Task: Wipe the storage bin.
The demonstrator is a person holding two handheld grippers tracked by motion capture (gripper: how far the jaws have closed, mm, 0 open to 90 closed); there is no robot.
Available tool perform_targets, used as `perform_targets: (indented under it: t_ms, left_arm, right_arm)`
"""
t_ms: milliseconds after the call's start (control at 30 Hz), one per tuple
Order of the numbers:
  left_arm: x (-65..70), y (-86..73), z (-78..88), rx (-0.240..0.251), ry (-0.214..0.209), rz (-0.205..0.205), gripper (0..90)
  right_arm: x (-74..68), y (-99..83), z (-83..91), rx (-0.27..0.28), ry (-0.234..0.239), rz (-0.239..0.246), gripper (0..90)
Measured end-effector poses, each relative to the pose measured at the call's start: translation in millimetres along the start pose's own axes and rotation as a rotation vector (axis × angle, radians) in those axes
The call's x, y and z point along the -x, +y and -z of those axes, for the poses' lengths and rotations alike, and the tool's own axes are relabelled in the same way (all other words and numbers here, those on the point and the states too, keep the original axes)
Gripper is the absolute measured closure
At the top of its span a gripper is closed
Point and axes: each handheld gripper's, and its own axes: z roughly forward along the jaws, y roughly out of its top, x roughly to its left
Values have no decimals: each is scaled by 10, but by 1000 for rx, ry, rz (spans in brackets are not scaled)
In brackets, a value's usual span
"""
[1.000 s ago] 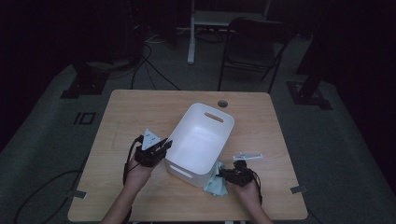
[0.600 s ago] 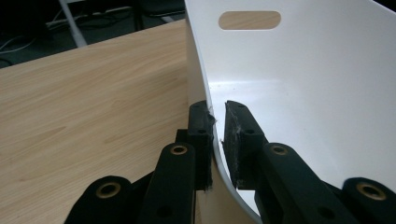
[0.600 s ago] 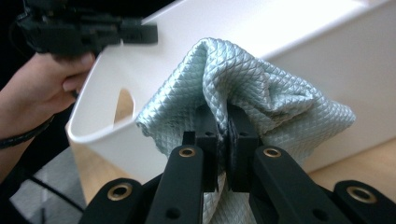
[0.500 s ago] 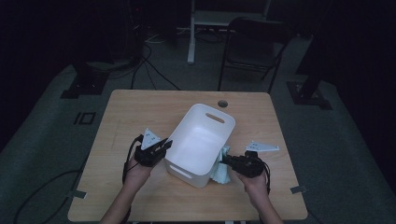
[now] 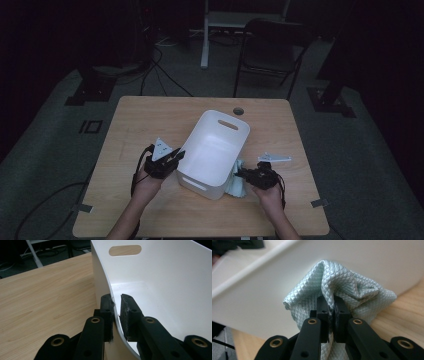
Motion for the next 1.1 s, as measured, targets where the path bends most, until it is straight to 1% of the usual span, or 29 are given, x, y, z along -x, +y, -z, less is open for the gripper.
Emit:
perform_targets:
  t_ms: [100,167,200,300,367,400,433,500,567,633,667,700,800,900,933,967,1000,1033,1067,1100]
  left_arm:
    - [-1,1,0,0,1,1,808]
    - [-6,0,1,1,-1,4,808]
    - [-7,1,2,-1,1,6,809]
    - [-23,-3,6,3,-4,25,808]
    - [-22,0,8,1,0,16,808]
    - [-26,-2,9,2,-1,23,804]
    - [-27,-4,7,6,1,32,801]
    - [-24,2,4,3,14,34,785]
    - [-14,4,6,4,33,12,772]
    - [-23,3,9,6,28,16,750]
    - [-34,4,21,9,35,21,725]
    - [-44,7,31,16,35,28,710]
    - [-94,23,81,42,31,65,670]
    - [-129,23,114,55,27,83,626]
    - [-129,23,114,55,27,83,608]
    - [-136,17,118,53,19,89,608]
    - [-133,15,121,52,17,88,589]
    - [-129,15,123,57,13,92,584]
    - [-129,17,132,56,7,90,552]
    - [-127,20,140,57,3,90,543]
  right_arm:
    - [67,-40,-57,-19,-9,-17,856]
    - [87,-53,-77,-22,-12,-22,856]
    - [127,-71,-115,-38,-24,-27,856]
    - [210,-120,-200,-64,-48,-44,856]
    - [264,-155,-243,-73,-51,-67,856]
    - [281,-163,-264,-81,-60,-65,855]
    - [297,-168,-276,-83,-61,-71,855]
    - [316,-170,-282,-82,-57,-77,855]
    - [310,-160,-266,-84,-56,-74,855]
    - [296,-131,-216,-69,-59,-67,855]
    - [290,-104,-169,-54,-61,-63,856]
    - [286,-67,-95,-31,-69,-59,855]
    - [305,11,94,32,-74,-67,855]
    - [333,92,317,93,-95,-68,855]
    - [333,92,317,93,-95,-68,855]
    - [344,107,362,104,-103,-69,855]
    - [390,136,469,130,-130,-75,855]
    - [415,141,504,136,-145,-79,855]
    - [445,143,537,142,-159,-84,855]
    - [480,142,569,146,-170,-89,855]
